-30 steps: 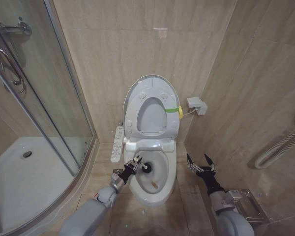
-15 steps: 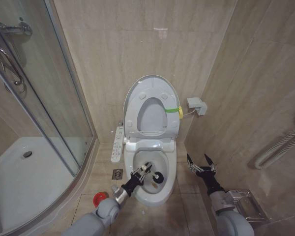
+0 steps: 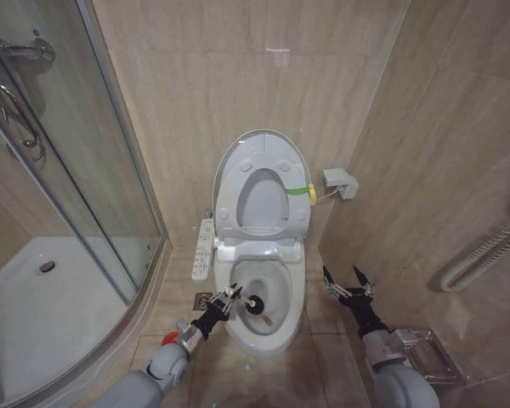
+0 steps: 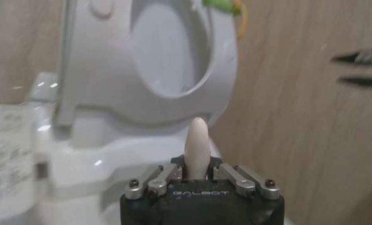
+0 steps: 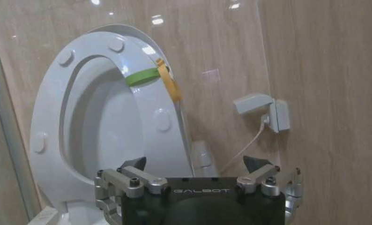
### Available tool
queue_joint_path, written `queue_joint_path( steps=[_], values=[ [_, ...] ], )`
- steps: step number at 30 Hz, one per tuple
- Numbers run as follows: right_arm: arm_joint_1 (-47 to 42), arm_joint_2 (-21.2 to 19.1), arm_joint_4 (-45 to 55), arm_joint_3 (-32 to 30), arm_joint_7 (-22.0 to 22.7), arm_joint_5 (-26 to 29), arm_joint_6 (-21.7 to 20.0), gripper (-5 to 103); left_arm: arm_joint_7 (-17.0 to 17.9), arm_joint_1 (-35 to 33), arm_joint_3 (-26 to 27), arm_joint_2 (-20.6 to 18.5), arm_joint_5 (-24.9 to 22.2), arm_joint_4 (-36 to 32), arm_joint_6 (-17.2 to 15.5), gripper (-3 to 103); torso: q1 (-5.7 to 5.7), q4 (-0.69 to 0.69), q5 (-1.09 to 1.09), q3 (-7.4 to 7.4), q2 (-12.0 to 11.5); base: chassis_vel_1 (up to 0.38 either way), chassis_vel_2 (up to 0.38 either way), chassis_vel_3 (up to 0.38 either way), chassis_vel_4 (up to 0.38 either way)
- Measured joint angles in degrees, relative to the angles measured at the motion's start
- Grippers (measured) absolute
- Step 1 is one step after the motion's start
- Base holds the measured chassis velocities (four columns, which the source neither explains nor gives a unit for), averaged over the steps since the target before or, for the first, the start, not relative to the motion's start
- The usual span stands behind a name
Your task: Open the toilet lid, clean the toilet bowl with a toilet brush, close the toilet lid, and flush.
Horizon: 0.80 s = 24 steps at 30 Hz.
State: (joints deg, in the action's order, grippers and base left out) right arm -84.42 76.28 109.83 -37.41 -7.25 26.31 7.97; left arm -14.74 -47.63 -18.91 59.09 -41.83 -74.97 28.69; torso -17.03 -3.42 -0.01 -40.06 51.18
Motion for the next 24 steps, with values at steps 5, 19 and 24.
queue_joint_path(
  steps=[5,19,24],
  values=[
    [0.00,0.00,0.00,0.00,0.00,0.00,0.00,100,0.07,-0.76,-1.75,-1.51,-2.59,-4.34,-0.25,22,0.00,0.00,0.00,0.00,0.00,0.000,0.000,0.000,0.000],
    [0.00,0.00,0.00,0.00,0.00,0.00,0.00,100,2.66,-2.44,-1.42,-3.08,0.32,-2.84,-2.40,22,0.00,0.02,0.00,0.00,-0.01,0.000,0.000,0.000,0.000],
    [0.00,0.00,0.00,0.00,0.00,0.00,0.00,100,2.52,1.15,-1.48,-0.66,-1.29,1.03,-1.78,22,0.00,0.01,0.01,-0.01,-0.01,0.000,0.000,0.000,0.000]
  ],
)
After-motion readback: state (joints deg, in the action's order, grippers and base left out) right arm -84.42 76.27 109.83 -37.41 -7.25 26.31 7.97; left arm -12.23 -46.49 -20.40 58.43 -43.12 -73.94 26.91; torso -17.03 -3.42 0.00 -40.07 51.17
